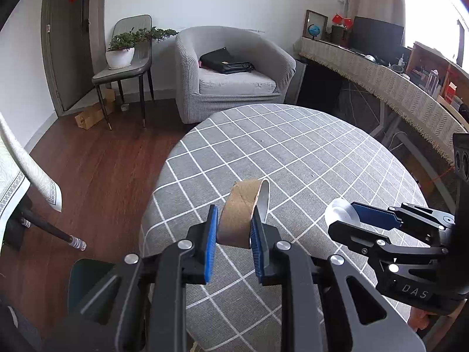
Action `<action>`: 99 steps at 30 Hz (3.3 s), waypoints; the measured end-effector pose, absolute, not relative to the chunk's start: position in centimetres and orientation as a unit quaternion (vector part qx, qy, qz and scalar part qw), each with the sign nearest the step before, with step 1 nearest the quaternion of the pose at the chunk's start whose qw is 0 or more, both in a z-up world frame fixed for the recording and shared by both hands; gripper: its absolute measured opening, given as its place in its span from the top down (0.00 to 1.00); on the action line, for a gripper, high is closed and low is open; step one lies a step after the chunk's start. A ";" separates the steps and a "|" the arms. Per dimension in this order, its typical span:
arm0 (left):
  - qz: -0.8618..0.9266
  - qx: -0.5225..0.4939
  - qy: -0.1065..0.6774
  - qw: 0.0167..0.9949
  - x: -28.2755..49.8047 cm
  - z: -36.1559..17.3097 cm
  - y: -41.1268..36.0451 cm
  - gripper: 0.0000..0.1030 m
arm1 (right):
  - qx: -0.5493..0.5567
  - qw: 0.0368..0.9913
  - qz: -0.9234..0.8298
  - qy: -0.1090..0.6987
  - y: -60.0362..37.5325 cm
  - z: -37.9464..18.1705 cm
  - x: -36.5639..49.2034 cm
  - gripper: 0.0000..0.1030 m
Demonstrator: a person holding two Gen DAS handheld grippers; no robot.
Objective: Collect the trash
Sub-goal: 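Carry the tape roll and white cap over the teal bin, then open the left gripper, then the right, dropping both items into the bin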
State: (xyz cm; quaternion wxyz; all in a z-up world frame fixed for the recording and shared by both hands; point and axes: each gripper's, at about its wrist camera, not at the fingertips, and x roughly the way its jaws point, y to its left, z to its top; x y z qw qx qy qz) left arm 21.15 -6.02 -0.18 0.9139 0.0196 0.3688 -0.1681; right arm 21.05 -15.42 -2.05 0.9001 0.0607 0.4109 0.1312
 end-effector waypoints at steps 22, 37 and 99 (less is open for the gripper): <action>-0.083 0.041 0.382 0.920 17.5 -0.7 6.5 0.78 | 0.043 0.900 0.190 0.390 -4.0 -1.3 18.6 0.61; -0.008 0.073 0.450 0.890 19.8 -7.7 16.3 0.77 | 0.021 0.881 0.251 0.400 5.2 -2.3 21.5 0.61; 0.006 0.002 0.430 0.903 21.7 -4.6 22.9 0.46 | -0.126 0.752 0.289 0.578 20.2 -20.0 26.8 0.61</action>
